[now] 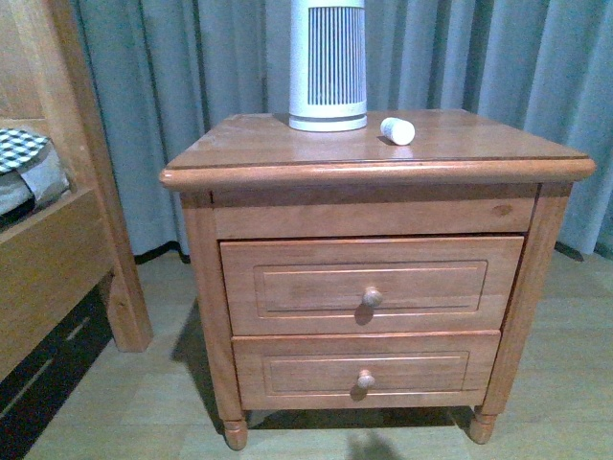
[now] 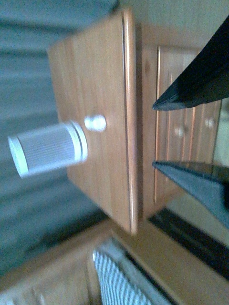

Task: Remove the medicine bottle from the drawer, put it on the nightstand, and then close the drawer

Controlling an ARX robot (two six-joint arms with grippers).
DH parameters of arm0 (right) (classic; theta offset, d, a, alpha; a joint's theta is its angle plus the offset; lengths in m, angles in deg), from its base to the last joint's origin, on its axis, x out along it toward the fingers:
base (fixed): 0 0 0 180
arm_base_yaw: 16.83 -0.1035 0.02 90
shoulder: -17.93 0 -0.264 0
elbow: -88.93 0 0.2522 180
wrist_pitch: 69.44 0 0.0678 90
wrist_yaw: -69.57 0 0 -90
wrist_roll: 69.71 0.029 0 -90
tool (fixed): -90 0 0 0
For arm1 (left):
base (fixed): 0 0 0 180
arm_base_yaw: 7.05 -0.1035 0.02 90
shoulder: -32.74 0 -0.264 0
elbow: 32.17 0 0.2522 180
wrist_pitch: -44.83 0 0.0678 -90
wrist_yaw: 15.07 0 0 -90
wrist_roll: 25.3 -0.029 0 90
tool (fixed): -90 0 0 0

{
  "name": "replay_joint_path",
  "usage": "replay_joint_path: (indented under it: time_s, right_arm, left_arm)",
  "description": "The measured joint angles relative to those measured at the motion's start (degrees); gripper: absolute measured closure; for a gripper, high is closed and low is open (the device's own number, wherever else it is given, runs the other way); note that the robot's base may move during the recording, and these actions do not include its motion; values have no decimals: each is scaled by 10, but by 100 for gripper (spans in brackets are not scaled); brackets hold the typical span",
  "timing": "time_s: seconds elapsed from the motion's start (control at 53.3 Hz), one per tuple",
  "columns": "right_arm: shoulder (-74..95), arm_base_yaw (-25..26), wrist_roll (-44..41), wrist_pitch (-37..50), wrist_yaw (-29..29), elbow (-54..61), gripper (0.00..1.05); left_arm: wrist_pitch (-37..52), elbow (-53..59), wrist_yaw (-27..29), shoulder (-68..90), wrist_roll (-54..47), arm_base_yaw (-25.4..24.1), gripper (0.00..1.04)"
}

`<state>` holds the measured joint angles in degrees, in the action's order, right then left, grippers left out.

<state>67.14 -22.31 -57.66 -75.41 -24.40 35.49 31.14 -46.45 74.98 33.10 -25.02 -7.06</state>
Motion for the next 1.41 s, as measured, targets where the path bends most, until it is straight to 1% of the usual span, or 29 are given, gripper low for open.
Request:
replay_joint_path:
  time_s: [0.038,0.056,0.131,0.15,0.188,0.244,0.319,0.469,0.544,0.788,0.863,0.882,1.05,1.069,1.088,1.275,1.332,1.407]
  right_arm:
    - [-77,-11,-47,-38,77,42,84]
    - [-115,-15,-66,-55,99,65,89]
    - [-217,-20,-92,-104,118,125,103]
    - [-243,-22,-97,-119,120,138,102]
    - [-278,-11,-102,-136,90,156,102]
    - [-335,29,-108,-134,48,194,102]
    - [-383,50,-111,-112,46,242,102]
    - [-451,53,-115,-84,40,352,102]
    - [-480,53,-116,-82,39,389,102]
    - [-488,54,-117,-79,39,389,101]
    - [-488,54,-118,-79,39,389,88]
    - [-488,54,-118,-79,39,389,83]
    - [-488,54,-118,-79,39,389,52]
    - [-488,54,-118,-79,39,389,47]
    - [-488,54,-118,-79,39,389,45]
    - [-488,54,-118,-79,39,389,12]
    - [-488,54,-118,-79,39,389,5]
    - [-488,54,-118,-79,39,389,7]
  left_arm:
    - [0,0,0,0,0,0,7]
    - [0,0,0,0,0,0,7]
    - [0,0,0,0,0,0,7]
    - [0,0,0,0,0,0,7]
    - [0,0,0,0,0,0,7]
    - [0,0,0,0,0,0,7]
    - [0,0,0,0,0,0,7]
    - [0,0,0,0,0,0,7]
    - [0,0,0,0,0,0,7]
    - [0,0,0,0,0,0,7]
    - [0,0,0,0,0,0,7]
    - [0,0,0,0,0,0,7]
    - [0,0,0,0,0,0,7]
    - [0,0,0,0,0,0,7]
    - [0,0,0,0,0,0,7]
    - [0,0,0,0,0,0,7]
    - [0,0,0,0,0,0,7]
    - [0,0,0,0,0,0,7]
